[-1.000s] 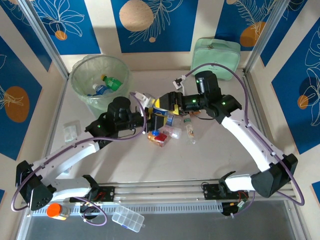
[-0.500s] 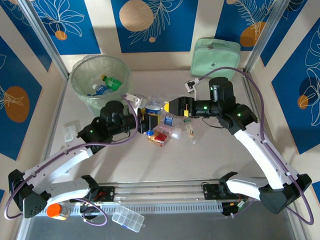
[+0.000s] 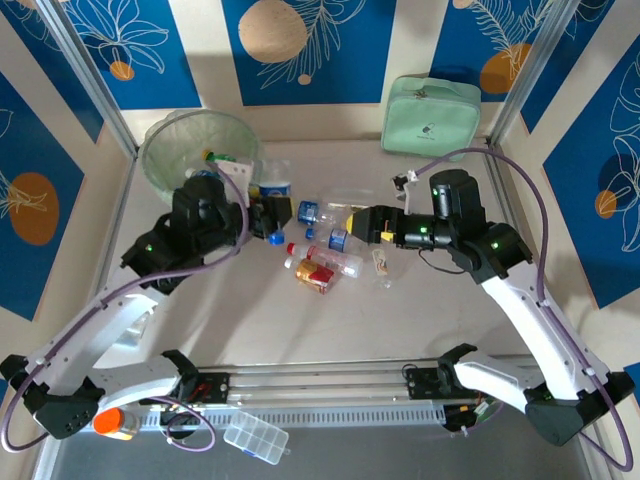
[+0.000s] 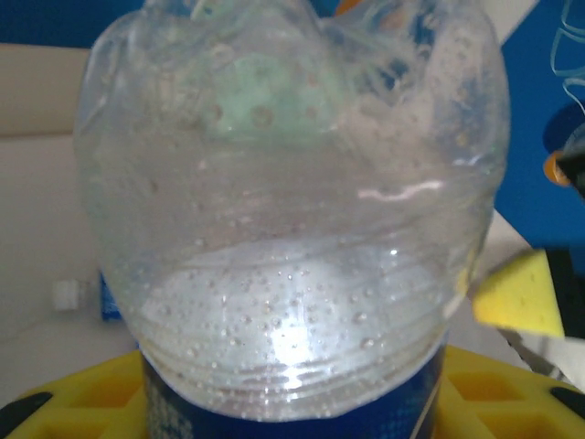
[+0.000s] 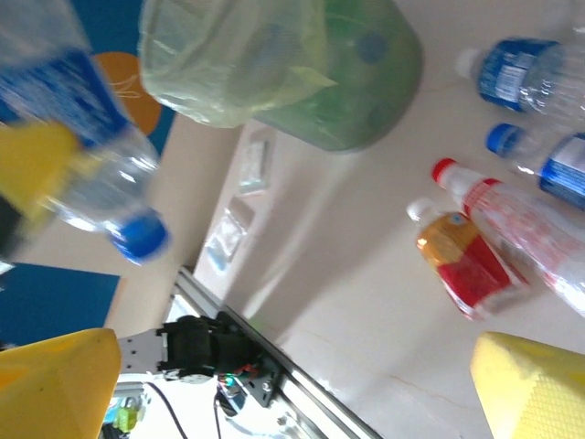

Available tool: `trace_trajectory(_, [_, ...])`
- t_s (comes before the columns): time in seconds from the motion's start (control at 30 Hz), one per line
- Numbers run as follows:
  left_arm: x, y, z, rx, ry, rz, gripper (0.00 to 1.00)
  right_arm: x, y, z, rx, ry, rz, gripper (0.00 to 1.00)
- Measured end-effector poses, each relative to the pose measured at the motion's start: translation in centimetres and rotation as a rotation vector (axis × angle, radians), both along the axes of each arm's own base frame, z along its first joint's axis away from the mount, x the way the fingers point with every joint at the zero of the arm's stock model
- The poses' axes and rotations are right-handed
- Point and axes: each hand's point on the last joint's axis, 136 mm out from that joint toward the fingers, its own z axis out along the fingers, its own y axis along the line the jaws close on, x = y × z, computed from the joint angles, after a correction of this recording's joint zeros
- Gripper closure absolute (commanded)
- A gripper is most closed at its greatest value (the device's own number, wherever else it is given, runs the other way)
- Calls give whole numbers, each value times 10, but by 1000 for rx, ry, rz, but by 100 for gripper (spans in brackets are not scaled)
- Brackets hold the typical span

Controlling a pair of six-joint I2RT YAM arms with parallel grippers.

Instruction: Put the plastic bottles in the bin

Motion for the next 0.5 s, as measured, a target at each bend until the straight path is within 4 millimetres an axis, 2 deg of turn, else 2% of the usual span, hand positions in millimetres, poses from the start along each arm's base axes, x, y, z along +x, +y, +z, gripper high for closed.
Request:
trace_trajectory(0.13, [24,24,20,-1,25,112,62,-7,-11,-16,-55,31,-30,2])
trace_trajectory(0.4, [74,68,26,-31,132,354,62,-13,-20,-28,-108,68,-48,3])
trace_trajectory(0.5, [92,77,36,-66,142,412,61,-15,-22,-31,-121,76,-48,3])
